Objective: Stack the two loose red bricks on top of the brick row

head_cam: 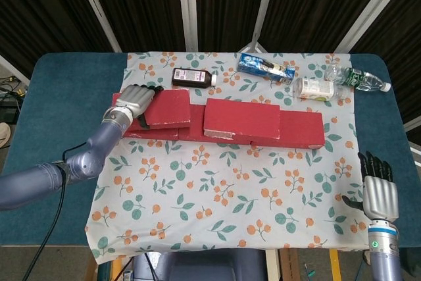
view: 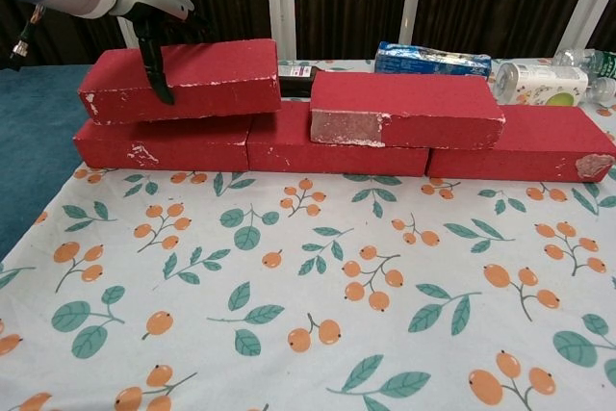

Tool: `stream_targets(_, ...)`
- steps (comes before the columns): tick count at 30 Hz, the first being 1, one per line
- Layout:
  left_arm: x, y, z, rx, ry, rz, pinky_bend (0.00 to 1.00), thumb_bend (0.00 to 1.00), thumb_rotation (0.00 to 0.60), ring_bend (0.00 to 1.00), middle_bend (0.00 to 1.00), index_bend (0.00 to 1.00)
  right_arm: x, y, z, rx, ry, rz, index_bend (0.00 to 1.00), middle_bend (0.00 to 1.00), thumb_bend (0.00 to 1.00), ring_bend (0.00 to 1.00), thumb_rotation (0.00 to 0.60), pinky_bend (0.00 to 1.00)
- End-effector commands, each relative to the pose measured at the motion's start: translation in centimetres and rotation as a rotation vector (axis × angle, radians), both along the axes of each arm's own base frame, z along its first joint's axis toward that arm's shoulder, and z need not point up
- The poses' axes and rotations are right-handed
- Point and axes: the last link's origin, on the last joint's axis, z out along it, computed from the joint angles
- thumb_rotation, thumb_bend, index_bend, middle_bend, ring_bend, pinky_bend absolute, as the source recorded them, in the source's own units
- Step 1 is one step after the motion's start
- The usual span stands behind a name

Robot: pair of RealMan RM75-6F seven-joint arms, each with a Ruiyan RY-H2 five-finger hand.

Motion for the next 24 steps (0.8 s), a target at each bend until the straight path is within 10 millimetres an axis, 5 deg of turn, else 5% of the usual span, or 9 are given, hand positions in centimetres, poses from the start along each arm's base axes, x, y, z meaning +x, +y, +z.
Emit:
stream_targets(1,0.3,0.2,-0.2,-0.006,0.015,-0.018,0.19,0.10,0.600,0.15,0.38,0.39,0.0,0.0,0.0,-0.005,0.001,-0.003,0.00,0.00,0.15,0.00,0.600,0.00)
stream_targets(24,1.3,1.0,-1.2,-0.060,0.052,-0.094,0.20,0.10,0.600,0.15,0.38,0.40,-0.5,-0.3,-0.1,-0.024,0.025,-0.047,0.00,0.00,0.15,0.00,0.600,0.00)
